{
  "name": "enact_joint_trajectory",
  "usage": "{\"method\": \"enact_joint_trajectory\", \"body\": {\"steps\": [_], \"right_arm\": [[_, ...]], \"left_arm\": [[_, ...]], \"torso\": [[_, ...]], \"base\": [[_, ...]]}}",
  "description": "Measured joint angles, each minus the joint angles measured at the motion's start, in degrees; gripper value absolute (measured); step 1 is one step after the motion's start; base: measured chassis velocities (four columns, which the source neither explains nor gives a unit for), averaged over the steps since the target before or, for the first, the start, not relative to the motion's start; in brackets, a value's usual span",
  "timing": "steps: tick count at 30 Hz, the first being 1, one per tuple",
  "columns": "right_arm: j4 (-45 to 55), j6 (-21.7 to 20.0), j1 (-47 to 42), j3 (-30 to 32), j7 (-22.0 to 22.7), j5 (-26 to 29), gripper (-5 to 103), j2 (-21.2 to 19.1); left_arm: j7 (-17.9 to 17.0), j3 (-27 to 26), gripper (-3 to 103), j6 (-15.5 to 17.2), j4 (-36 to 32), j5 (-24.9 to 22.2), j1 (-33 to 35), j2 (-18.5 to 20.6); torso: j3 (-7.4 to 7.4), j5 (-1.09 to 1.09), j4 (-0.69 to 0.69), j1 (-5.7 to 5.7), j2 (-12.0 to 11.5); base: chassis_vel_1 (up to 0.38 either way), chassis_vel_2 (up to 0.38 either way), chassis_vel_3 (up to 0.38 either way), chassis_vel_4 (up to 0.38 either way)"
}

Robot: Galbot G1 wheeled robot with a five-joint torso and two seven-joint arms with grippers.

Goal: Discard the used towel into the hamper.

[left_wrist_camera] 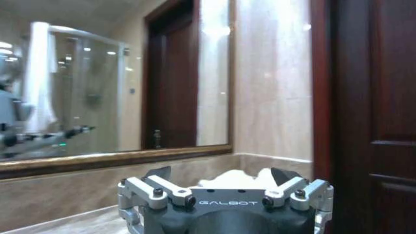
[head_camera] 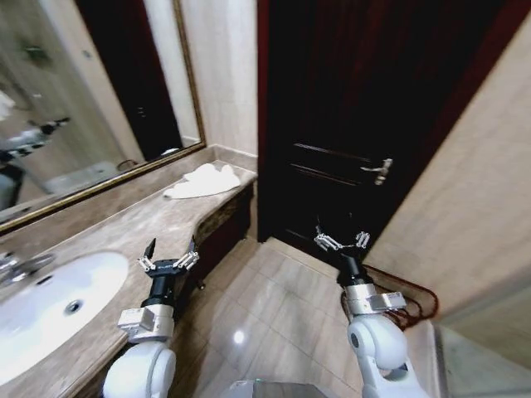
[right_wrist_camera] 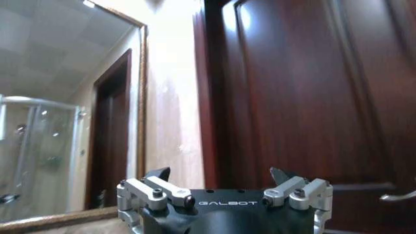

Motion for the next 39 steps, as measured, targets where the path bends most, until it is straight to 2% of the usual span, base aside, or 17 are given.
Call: {"method": "enact_joint_trajectory", "body": {"steps": [7, 15, 19, 24, 35, 39], "right_arm": [[0.72, -1.96, 0.2, -0.61, -0.38, 0.09, 100, -0.52], [0.56, -0.19, -1.3, -1.63, 0.43, -0.37, 100, 0.55], [1.0, -0.12, -1.52, -0.97, 0.28, -0.28, 100, 0.23], [1.1, 0.47, -2.37, -0.94, -0.94, -0.54, 100, 0.65], [1.07, 1.44, -3.35, -1.18, -2.28, -1.69, 100, 1.65], [1.05, 1.44, -3.21, -1.11, -2.28, -1.79, 100, 1.89]], "left_arm": [[-2.63, -0.53, 100, 0.08, 0.4, -0.08, -0.8, 0.0], [-4.81, -0.22, 100, -0.79, 1.13, -0.32, -0.99, 0.0], [-4.82, 0.19, 100, -0.93, 1.38, -0.73, -1.16, -0.01], [-3.03, 1.49, 100, -0.8, 1.38, -0.73, -1.04, -0.01], [-3.59, 0.27, 100, -0.33, 0.85, -1.36, -0.68, 0.0], [-3.58, 0.63, 100, -1.25, 1.91, -1.5, -1.31, -0.01]], "torso": [[-0.04, -0.01, -0.02, -0.03, -0.06], [-0.01, 0.0, -0.02, -0.02, -0.01], [0.01, 0.0, -0.01, 0.0, 0.03], [0.02, -0.01, -0.01, 0.01, 0.09], [0.06, 0.0, -0.01, 0.05, 0.12], [0.07, 0.0, -0.01, 0.07, 0.13]], "base": [[0.01, 0.018, 0.016, 0.016], [0.0, 0.0, 0.0, 0.0], [0.0, 0.0, 0.0, 0.0], [0.0, 0.0, 0.0, 0.0], [-0.089, 0.087, 0.091, -0.092], [-0.181, 0.169, 0.177, -0.171]]}}
